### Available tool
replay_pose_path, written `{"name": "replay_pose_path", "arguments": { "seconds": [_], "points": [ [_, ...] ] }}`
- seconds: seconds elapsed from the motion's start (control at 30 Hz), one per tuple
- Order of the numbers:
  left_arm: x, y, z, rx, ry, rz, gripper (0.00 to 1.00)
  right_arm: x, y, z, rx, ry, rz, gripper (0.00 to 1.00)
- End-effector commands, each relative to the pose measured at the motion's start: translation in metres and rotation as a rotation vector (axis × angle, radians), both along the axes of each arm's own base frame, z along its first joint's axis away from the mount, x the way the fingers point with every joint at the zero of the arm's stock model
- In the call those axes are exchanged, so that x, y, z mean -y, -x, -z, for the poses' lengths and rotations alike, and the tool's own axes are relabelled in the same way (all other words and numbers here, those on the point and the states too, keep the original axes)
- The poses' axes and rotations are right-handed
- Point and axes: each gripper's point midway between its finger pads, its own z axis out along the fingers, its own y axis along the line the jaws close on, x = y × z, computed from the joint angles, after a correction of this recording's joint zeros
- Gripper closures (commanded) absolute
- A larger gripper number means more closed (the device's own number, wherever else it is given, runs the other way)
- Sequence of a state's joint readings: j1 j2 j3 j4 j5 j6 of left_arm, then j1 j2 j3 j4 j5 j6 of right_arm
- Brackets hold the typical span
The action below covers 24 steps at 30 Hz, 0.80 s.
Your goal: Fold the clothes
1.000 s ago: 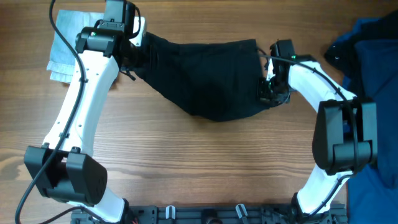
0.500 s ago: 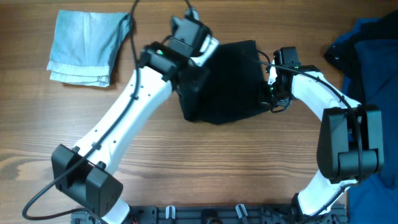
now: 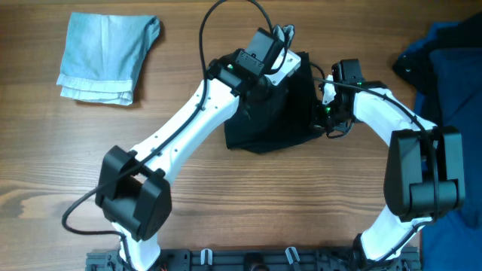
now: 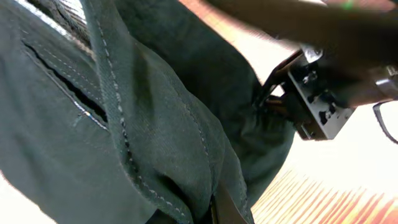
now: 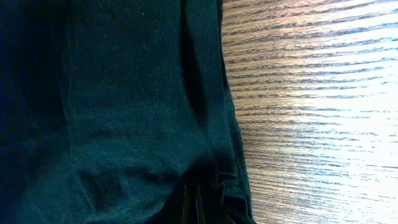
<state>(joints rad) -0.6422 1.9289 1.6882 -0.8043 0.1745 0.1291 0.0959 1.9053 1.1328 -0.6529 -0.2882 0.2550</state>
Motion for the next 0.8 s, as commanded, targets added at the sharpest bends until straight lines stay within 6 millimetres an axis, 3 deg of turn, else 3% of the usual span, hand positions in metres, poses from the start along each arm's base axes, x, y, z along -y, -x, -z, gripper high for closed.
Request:
{"name": "replay_pose_path", "arguments": {
  "seconds": [0.0,0.1,0.27,0.33,0.37,0.43,0.5,0.53,0.6,0.77],
  "points": [
    [0.015,0.002,0.01,-0.065,0.051,0.009,0.96,-0.005,0.039,0.036,-0.145,0.005,-0.043,0.96],
    [0.015,0.001,0.019,-0.084,0.045,0.002,0.96,-0.005,0.039,0.036,-0.142,0.004,-0.051,0.96],
    [0.004,-0.012,0.01,-0.151,0.159,-0.035,0.96,-0.007,0.037,0.036,-0.132,-0.007,-0.064,0.94],
    [-0.004,-0.018,0.009,-0.169,0.183,-0.059,0.96,0.001,0.026,0.033,-0.093,0.024,-0.053,0.88],
    [-0.005,-0.019,0.009,-0.169,0.183,-0.062,0.96,0.006,0.014,0.022,-0.056,0.021,-0.035,0.84],
    [-0.003,-0.017,0.009,-0.17,0.183,-0.058,0.96,0.02,-0.004,-0.002,0.014,0.017,0.011,0.75],
    [0.001,-0.014,0.009,-0.17,0.182,-0.047,0.96,0.054,-0.018,-0.032,0.103,0.066,0.091,0.62],
    [0.002,-0.013,0.009,-0.17,0.181,-0.045,0.96,0.066,-0.019,-0.039,0.12,0.09,0.117,0.6],
    [0.002,-0.013,0.009,-0.171,0.181,-0.045,0.96,0.109,-0.014,-0.055,0.136,0.17,0.217,0.6],
    [0.007,-0.011,0.029,-0.21,0.164,-0.037,0.96,0.119,-0.012,-0.055,0.131,0.17,0.244,0.6]
  ]
}}
